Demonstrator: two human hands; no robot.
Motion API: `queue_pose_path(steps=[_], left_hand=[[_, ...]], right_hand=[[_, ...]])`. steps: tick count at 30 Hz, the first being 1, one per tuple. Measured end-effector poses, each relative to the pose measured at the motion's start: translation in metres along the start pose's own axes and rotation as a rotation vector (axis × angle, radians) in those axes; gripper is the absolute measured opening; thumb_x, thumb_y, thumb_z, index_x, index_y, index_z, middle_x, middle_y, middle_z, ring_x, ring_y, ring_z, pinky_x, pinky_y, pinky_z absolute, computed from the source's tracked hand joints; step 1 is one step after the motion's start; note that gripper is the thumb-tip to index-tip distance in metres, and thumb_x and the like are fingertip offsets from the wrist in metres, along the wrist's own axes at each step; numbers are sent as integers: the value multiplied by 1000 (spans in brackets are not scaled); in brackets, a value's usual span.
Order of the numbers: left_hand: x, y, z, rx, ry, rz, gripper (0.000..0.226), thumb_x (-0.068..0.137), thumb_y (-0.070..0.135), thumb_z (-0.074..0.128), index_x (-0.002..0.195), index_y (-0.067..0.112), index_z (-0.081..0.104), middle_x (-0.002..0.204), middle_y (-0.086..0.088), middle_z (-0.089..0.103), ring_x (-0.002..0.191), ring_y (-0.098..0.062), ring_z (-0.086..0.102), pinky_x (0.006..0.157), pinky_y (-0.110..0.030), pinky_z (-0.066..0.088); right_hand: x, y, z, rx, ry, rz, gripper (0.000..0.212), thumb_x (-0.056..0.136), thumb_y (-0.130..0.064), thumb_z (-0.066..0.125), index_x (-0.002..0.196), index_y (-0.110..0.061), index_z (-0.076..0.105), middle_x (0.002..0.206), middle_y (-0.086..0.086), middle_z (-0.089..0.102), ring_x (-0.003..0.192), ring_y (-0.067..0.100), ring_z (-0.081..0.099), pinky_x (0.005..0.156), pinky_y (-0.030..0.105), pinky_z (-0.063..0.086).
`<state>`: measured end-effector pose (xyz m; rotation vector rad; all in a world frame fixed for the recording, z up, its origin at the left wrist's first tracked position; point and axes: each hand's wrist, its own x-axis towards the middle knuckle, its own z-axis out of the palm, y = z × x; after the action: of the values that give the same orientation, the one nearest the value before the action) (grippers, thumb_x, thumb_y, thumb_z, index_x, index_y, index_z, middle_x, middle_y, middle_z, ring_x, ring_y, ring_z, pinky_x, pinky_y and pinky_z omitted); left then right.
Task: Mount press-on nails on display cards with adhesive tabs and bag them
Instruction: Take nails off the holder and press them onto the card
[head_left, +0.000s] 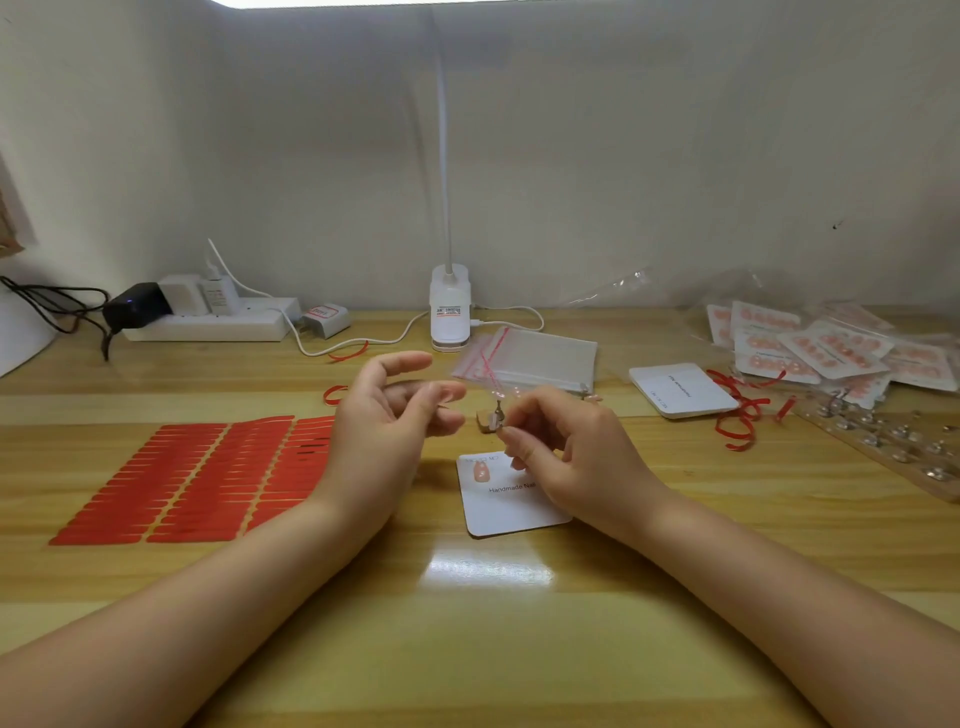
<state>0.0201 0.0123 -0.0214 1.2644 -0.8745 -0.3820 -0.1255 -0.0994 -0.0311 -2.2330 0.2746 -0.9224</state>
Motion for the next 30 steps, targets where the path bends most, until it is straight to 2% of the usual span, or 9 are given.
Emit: queue_pose_path(steps=[2, 7, 11, 14, 17, 22, 25, 28, 30], left_hand=[[1, 1, -2, -3, 10, -43, 20, 92, 12, 62, 108, 21, 54, 90, 0, 76, 73, -14, 72, 75, -35, 58], [-2, -2, 0, -28, -43, -62, 26, 84, 3, 70, 105, 15, 60, 93, -1, 76, 81, -15, 73, 69, -17, 54], [0, -4, -3, 1, -23, -64, 29, 81, 6, 74, 103, 17, 61, 93, 1, 76, 89, -13, 72, 73, -18, 55], [0, -4, -3, 18, -24, -66, 35, 72, 20, 77, 103, 18, 62, 92, 1, 76, 88, -12, 72, 75, -20, 56], [-1, -5, -2, 44, -41, -57, 35, 70, 22, 77, 101, 18, 62, 91, 1, 76, 89, -12, 72, 78, -23, 57], [-2, -5, -1, 66, -72, -40, 36, 67, 28, 76, 99, 19, 63, 90, 2, 75, 88, -12, 71, 80, -27, 58], [-2, -5, -1, 68, -79, -41, 35, 67, 29, 76, 99, 19, 63, 90, 3, 75, 88, -12, 71, 79, -27, 58], [-3, -4, -1, 76, -89, -33, 35, 67, 29, 76, 99, 20, 63, 89, 4, 75, 87, -11, 71, 75, -22, 56], [-4, -3, -1, 96, -97, -5, 36, 66, 30, 76, 98, 21, 62, 88, 5, 75, 85, -9, 71, 72, -17, 54]], right_hand=[[0, 0, 0, 48, 34, 59, 11, 91, -8, 64, 86, -17, 60, 70, -5, 65, 64, 10, 66, 64, 33, 55], [3, 3, -6, 171, 207, 234, 11, 92, -13, 61, 85, -21, 59, 73, 4, 70, 65, 14, 69, 66, 45, 58], [6, 9, -19, 140, 301, 294, 8, 91, -14, 62, 85, -19, 60, 72, 4, 71, 61, 16, 70, 61, 48, 58], [9, 18, -25, -69, 294, 309, 9, 87, -24, 68, 80, -19, 66, 62, 0, 65, 56, 16, 61, 60, 38, 53], [11, 25, -26, -226, 281, 335, 14, 83, -29, 72, 72, -21, 68, 55, -8, 54, 55, 8, 50, 58, 28, 41], [14, 31, -27, -364, 226, 388, 17, 85, -33, 70, 75, -19, 75, 51, -11, 51, 58, 9, 50, 57, 27, 36], [16, 32, -26, -489, 146, 422, 23, 89, -38, 66, 84, -19, 77, 60, -11, 58, 69, 16, 58, 63, 28, 43], [15, 29, -25, -555, 124, 422, 27, 91, -41, 62, 88, -18, 76, 71, -2, 66, 76, 20, 61, 66, 30, 47], [14, 25, -25, -597, 144, 405, 24, 90, -39, 62, 87, -19, 74, 67, -6, 60, 75, 20, 61, 62, 28, 44]])
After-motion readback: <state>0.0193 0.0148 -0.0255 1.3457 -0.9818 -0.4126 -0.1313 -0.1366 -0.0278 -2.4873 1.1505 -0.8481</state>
